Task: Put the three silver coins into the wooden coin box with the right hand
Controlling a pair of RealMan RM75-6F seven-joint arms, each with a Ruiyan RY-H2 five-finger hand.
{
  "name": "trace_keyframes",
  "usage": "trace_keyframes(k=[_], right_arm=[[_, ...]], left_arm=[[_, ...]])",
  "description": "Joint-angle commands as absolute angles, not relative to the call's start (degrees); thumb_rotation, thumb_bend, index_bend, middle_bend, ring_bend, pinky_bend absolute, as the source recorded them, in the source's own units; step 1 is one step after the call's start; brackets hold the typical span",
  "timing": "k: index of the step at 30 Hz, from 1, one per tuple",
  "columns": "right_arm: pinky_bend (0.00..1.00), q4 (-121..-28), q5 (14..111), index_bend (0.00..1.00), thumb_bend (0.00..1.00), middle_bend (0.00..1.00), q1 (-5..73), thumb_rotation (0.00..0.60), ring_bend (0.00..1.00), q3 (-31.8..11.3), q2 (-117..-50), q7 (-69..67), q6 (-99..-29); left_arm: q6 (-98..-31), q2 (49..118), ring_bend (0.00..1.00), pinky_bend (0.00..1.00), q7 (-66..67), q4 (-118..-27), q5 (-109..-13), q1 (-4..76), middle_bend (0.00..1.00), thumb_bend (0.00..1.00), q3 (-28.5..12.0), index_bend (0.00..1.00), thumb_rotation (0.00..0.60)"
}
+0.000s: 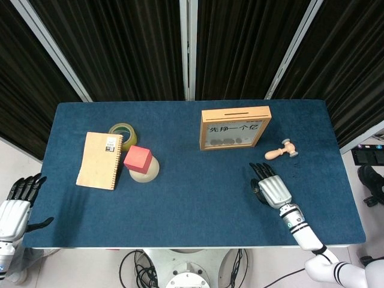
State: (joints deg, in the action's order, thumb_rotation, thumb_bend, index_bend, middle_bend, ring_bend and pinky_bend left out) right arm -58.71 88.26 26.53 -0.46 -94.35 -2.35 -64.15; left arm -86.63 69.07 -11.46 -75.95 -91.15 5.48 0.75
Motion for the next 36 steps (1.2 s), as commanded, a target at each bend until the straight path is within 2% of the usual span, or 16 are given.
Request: trace_keyframes(k=[1,13,19,31,36], right_arm=[[0.00,-58.64,88.36,0.45,0.33,0.01,26.63,0.600,0.00,-0.56,-94.46,-2.46,-64.37],[0.00,-58.53,88.88,0.44,0.34,0.02,26.69,0.600,0.00,-0.60,-94.37,-3.04,-65.58],[0.00,-58.49,88.76,0.53,0.35,0.02,26.63,0.600,0.00,-0.63,-94.25,-3.30,-65.73],[0.00,-58.93,88.77,0.64,0.37,0.03,26.73,0.600,0.00,-1.17,-93.84,-3.77,-66.73],[0.00,-62.31,89.47,0.68,0.37,0.03,27.01,0.600,0.00,-2.42,-91.49,-3.35,-69.33]], left_arm=[[-86.76,69.07,0.00,0.00,-11.62,-75.87,-91.21,5.48,0.00,0.04,0.72,0.02,0.600],[-87.07,68.95,0.00,0.00,-12.43,-76.14,-91.48,5.40,0.00,0.04,0.86,0.02,0.600],[-86.98,68.85,0.00,0.00,-12.19,-76.34,-91.46,5.46,0.00,0.04,0.86,0.02,0.600],[-87.01,68.69,0.00,0.00,-11.70,-76.79,-91.47,5.46,0.00,0.04,0.86,0.02,0.600],[-87.24,68.47,0.00,0.00,-11.44,-77.24,-91.61,5.39,0.00,0.04,0.88,0.02,0.600]])
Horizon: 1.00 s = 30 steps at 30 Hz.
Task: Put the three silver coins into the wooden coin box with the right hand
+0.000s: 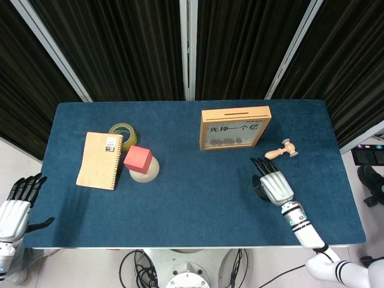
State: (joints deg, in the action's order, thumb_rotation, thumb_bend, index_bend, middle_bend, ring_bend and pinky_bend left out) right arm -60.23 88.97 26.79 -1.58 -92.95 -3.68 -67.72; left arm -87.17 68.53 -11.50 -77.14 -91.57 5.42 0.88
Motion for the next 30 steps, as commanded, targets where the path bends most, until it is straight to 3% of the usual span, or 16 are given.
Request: trace_keyframes(k=[1,9,16,24,30], right_arm=[[0.00,-63.57,89.65,0.68,0.37,0.03,27.18,0.600,0.00,-2.98,-90.69,-3.15,-70.13],[0.00,-83.12,88.99,0.70,0.39,0.03,30.22,0.600,0.00,-11.99,-78.67,1.07,-74.99],[0.00,-94.32,81.63,0.73,0.39,0.04,35.46,0.600,0.00,-21.58,-70.84,9.24,-70.70],[0.00,-92.30,57.06,0.73,0.39,0.04,46.81,0.600,0.00,-29.88,-71.85,23.75,-58.58],[0.00,-89.90,35.62,0.74,0.42,0.04,55.33,0.600,0.00,-30.48,-73.78,34.86,-54.42]], left_arm=[[-87.28,68.42,0.00,0.00,-11.38,-77.34,-91.63,5.38,0.00,0.04,0.88,0.02,0.600],[-88.14,68.11,0.00,0.00,-10.59,-78.40,-92.28,5.22,0.00,0.04,0.94,0.02,0.600],[-88.60,67.94,0.00,0.00,-9.87,-79.20,-92.86,5.15,0.00,0.04,1.08,0.02,0.600],[-88.90,67.93,0.00,0.00,-9.07,-80.34,-93.72,5.27,0.00,0.04,1.30,0.02,0.600],[-89.00,67.91,0.00,0.00,-8.95,-81.06,-93.94,5.25,0.00,0.04,1.41,0.02,0.600]])
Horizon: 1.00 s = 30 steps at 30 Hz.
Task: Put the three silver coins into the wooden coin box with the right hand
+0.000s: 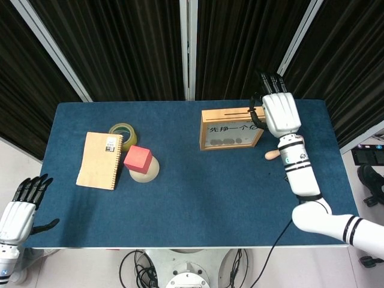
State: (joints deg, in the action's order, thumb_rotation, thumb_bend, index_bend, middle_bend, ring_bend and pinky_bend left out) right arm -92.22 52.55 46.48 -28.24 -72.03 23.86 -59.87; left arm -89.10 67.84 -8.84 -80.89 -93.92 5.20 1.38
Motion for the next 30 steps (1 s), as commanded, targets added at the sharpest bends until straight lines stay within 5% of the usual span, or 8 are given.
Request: trace_keyframes(k=[1,11,30], right_arm=[[0.00,-89.37,33.78,0.74,0.43,0.04,56.48,0.600,0.00,-30.18,-74.18,36.16,-54.49],[0.00,-86.29,19.31,0.76,0.43,0.04,63.65,0.600,0.00,-27.54,-76.63,41.51,-54.08],[0.00,-85.44,14.80,0.77,0.43,0.04,66.40,0.600,0.00,-22.87,-74.84,42.39,-54.58]], left_arm=[[-88.93,68.00,0.00,0.00,-8.92,-81.14,-94.04,5.32,0.00,0.04,1.44,0.02,0.600],[-89.86,68.05,0.00,0.00,-8.88,-81.81,-94.67,5.70,0.00,0.04,0.86,0.02,0.600],[-89.62,67.57,0.00,0.00,-9.17,-81.54,-94.22,5.59,0.00,0.04,0.96,0.02,0.600]])
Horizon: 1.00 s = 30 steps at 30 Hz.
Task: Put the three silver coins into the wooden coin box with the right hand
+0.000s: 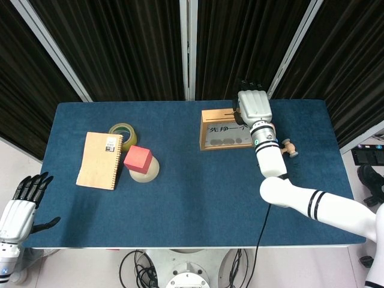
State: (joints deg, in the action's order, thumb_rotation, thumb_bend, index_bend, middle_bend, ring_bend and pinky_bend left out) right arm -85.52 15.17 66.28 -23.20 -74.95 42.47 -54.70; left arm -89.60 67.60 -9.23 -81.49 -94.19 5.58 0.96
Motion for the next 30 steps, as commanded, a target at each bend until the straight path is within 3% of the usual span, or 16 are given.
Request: trace_keyframes(k=[1,17,20,25,30], right_arm=[[0.00,-85.35,14.63,0.77,0.43,0.04,66.47,0.600,0.00,-22.68,-74.83,42.39,-54.51],[0.00,-83.80,13.34,0.76,0.43,0.04,67.43,0.600,0.00,-20.59,-75.36,41.29,-53.82],[0.00,-83.83,13.75,0.61,0.42,0.03,67.43,0.600,0.00,-20.14,-75.34,40.97,-53.42],[0.00,-84.24,15.03,0.05,0.38,0.00,67.11,0.600,0.00,-19.74,-74.84,39.85,-52.83],[0.00,-85.99,16.68,0.00,0.36,0.00,66.14,0.600,0.00,-19.96,-73.36,37.63,-52.90]], left_arm=[[-89.64,67.56,0.00,0.00,-9.11,-81.59,-94.21,5.58,0.00,0.04,0.96,0.02,0.600],[-89.38,67.49,0.00,0.00,-9.20,-81.50,-93.80,5.54,0.00,0.04,0.94,0.02,0.600],[-89.36,67.51,0.00,0.00,-9.40,-81.27,-93.72,5.50,0.00,0.04,0.95,0.02,0.600],[-89.38,67.53,0.00,0.00,-9.50,-81.18,-93.78,5.53,0.00,0.04,0.94,0.02,0.600],[-89.49,67.48,0.00,0.00,-9.45,-81.25,-93.76,5.44,0.00,0.04,0.96,0.02,0.600]])
